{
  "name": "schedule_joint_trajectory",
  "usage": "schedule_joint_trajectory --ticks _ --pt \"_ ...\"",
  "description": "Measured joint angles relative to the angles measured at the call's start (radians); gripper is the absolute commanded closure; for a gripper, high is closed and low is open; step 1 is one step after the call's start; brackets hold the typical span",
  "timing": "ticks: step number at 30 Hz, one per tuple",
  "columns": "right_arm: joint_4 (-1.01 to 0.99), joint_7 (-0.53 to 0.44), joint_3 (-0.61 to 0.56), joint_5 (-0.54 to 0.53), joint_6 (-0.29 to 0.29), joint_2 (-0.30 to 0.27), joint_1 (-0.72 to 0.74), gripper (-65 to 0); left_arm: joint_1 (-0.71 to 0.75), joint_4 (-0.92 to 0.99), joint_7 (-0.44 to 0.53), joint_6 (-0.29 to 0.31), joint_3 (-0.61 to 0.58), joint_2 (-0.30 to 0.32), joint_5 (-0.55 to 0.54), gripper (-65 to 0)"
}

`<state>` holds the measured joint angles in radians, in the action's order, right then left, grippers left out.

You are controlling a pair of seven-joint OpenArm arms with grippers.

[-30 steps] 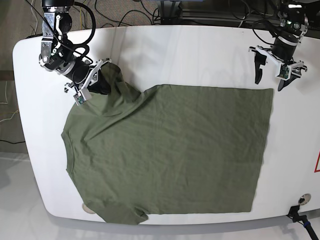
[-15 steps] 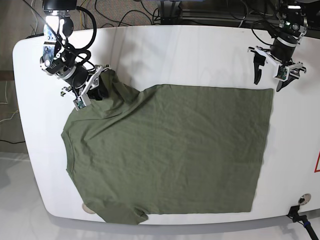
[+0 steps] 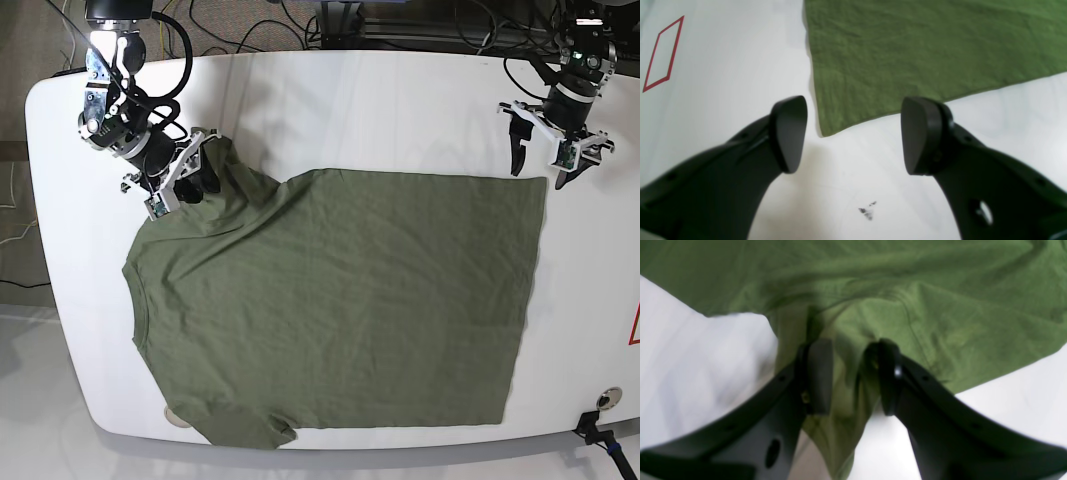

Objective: Fold the T-shirt properly
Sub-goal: 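Lift the held shoulder corner with the right gripper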

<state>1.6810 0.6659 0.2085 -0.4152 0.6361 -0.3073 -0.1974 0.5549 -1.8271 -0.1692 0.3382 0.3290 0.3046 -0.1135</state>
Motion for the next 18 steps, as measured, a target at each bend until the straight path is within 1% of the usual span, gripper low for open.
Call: schedule_joint_trajectory --ticks 2,5,7,8,9,10,11,12,14,18 --pt "0.000 0.000 0.003 0.000 0.003 0.000 -0.003 -22.1 -0.003 0.003 -0.024 -0.001 -0.001 0.000 0.000 -40.8" --pt "-0.007 0.001 0.003 0.000 0.003 0.000 0.000 -22.3 -0.003 0.002 -0.014 -0.008 -0.002 0.000 0.005 -40.9" --pt "-0.014 -0.011 0.025 -0.003 -0.009 0.037 -0.015 -22.5 -0.023 0.017 -0.026 -0.006 0.002 -0.020 0.004 -40.9" --pt "-0.017 -0.006 0.034 0.003 -0.016 0.056 -0.024 -22.6 -0.033 0.023 -0.039 -0.023 -0.004 -0.033 0.008 -40.9" --pt "-0.022 0.021 0.044 0.005 0.001 0.068 -0.034 -22.6 -0.034 0.023 -0.039 -0.002 -0.006 -0.032 0.007 -40.9" --pt "-0.021 0.023 0.063 0.004 0.011 0.080 -0.043 -22.8 -0.036 0.022 -0.030 0.008 -0.006 -0.029 0.001 -40.9" --pt "-0.020 0.012 0.083 0.006 0.004 0.088 -0.044 -22.8 -0.040 0.022 -0.026 -0.006 -0.006 -0.030 0.001 -40.9" --pt "-0.019 0.010 0.089 0.013 -0.008 0.083 -0.041 -22.8 -0.043 0.022 -0.026 -0.012 -0.003 -0.029 0.004 -40.9" --pt "-0.004 0.009 0.093 0.022 -0.008 0.072 -0.035 -22.8 -0.053 0.022 -0.026 -0.011 -0.002 -0.027 0.004 -40.9" --pt "0.013 0.001 0.093 0.010 -0.004 0.080 -0.050 -22.8 -0.049 0.008 -0.029 -0.008 -0.003 -0.028 0.005 -40.9"
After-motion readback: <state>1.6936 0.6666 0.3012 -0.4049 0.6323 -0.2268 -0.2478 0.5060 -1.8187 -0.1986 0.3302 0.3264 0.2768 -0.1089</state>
